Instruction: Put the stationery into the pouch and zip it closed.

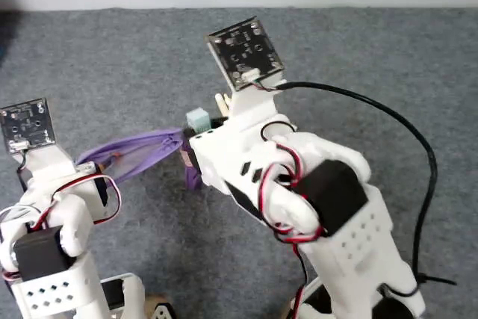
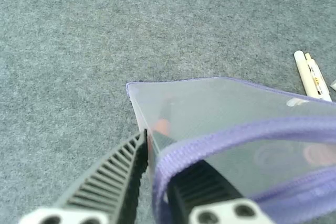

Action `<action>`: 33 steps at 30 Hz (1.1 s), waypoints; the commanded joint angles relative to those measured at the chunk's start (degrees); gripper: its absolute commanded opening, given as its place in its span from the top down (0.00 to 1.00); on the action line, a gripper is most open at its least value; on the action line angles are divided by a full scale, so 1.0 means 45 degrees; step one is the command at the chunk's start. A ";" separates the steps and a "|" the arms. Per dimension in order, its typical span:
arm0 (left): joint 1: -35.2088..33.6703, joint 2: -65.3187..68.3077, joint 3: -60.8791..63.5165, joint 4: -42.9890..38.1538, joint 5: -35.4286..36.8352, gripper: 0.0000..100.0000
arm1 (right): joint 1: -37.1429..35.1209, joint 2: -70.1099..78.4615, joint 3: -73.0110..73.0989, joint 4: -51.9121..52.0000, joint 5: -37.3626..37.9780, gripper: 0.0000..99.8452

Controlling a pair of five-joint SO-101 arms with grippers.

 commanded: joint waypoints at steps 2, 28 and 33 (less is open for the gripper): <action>0.0039 0.0137 0.0010 -0.0234 0.0098 0.99 | -0.0127 -0.0498 0.0020 -0.1123 -0.0625 0.99; 0.0039 0.0137 -0.0010 -0.0234 0.0117 0.99 | -0.2315 -0.6476 0.9963 -1.0364 0.0684 0.99; 0.0039 0.0137 -0.0010 -0.0234 0.0117 0.99 | -0.2745 -0.5851 1.1409 -1.3705 0.1661 0.99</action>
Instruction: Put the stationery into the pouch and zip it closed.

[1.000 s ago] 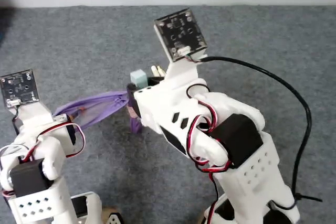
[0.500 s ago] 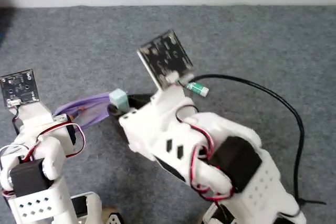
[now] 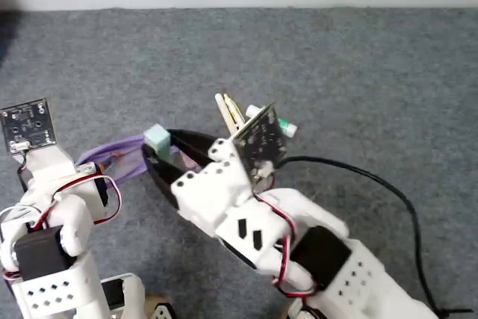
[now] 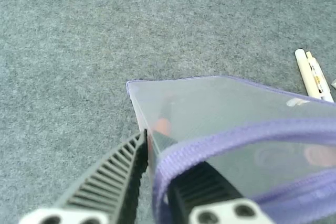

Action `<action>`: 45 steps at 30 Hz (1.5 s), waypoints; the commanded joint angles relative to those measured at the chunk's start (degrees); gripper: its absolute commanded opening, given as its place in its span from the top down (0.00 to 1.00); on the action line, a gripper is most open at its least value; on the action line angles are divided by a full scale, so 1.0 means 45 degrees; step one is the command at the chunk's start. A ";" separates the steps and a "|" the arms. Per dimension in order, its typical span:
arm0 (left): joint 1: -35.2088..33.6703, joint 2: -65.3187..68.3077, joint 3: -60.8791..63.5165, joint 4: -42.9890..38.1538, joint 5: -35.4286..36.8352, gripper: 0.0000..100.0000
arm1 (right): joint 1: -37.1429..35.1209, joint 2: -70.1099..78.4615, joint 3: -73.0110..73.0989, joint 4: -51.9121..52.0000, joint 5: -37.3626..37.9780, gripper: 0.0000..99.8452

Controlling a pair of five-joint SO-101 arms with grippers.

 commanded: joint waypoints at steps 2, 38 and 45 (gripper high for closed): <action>0.0039 0.0137 -0.0068 -0.0234 0.0117 0.99 | -0.0694 0.0674 0.0313 -0.2608 0.0977 0.99; 0.0039 0.0137 -0.0068 -0.0234 0.0117 0.99 | 0.1631 0.2803 -0.2676 0.0987 -0.0195 0.89; 0.0039 0.0137 -0.0068 -0.0234 0.0117 0.99 | 0.5284 0.4894 -0.5978 0.5929 -0.0801 0.89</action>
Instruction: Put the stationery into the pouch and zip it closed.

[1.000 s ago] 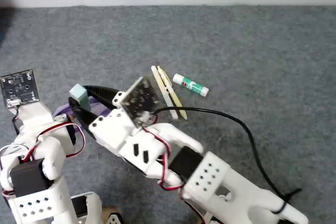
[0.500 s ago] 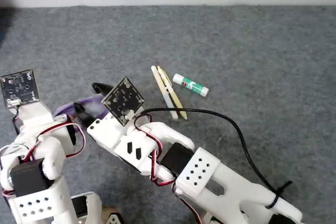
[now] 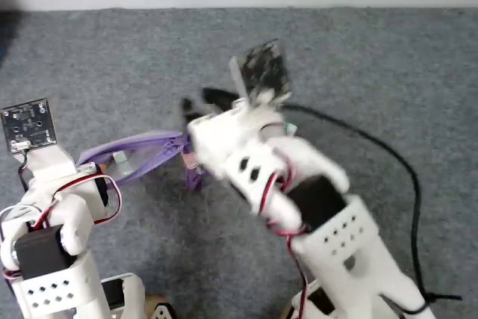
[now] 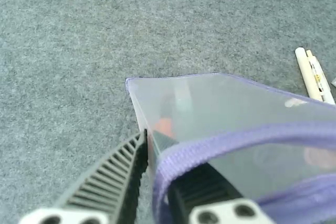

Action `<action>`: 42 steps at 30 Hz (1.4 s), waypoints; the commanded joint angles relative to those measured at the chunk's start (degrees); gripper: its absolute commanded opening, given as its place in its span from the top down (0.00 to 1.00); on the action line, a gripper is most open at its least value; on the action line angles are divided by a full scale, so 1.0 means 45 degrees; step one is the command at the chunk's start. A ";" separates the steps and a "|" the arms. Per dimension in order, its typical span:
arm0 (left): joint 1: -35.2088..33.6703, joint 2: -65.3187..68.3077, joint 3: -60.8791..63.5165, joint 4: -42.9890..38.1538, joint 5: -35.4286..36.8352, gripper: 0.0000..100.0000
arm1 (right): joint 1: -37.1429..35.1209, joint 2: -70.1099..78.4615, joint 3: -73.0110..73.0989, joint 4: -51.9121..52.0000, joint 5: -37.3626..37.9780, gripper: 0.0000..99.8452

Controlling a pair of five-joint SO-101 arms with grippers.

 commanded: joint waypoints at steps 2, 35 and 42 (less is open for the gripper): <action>0.0039 0.0137 -0.0088 -0.0234 0.0117 0.99 | 0.2081 0.1729 -0.1973 0.1885 -0.0215 0.89; 0.0039 0.0059 -0.0088 -0.0234 0.0117 0.99 | 0.2764 1.9976 -1.5179 0.5968 0.2129 0.75; 0.0039 0.0059 -0.0088 -0.0234 0.0117 0.99 | 0.3038 2.1304 -1.5824 0.6574 0.2286 0.76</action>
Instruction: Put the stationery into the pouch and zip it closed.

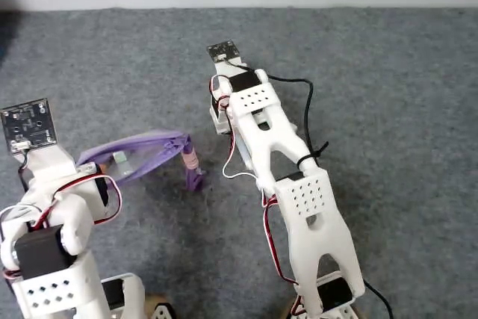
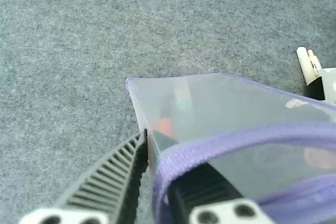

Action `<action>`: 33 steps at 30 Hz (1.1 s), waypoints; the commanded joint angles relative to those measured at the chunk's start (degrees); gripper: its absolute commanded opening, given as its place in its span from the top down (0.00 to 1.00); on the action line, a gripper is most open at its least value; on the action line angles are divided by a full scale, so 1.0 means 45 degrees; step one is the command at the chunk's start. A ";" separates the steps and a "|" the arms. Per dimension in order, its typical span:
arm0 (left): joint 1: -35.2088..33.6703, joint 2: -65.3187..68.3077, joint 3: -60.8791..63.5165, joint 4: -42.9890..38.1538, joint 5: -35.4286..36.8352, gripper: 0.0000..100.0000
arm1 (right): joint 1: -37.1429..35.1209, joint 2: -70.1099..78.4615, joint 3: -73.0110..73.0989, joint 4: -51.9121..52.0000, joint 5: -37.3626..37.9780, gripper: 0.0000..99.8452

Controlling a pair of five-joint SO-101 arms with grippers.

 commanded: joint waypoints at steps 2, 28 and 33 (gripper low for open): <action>0.0039 0.0059 -0.0088 -0.0234 0.0117 0.99 | 0.0303 0.0186 -0.0469 0.0987 0.0684 0.82; 0.0039 0.0059 -0.0088 -0.0234 0.0117 0.99 | 0.0713 -0.4171 -0.0410 0.5245 0.0821 0.99; 0.0039 0.0059 -0.0088 -0.0234 0.0117 0.99 | 0.0479 -0.6164 -0.0274 0.5265 0.0840 0.99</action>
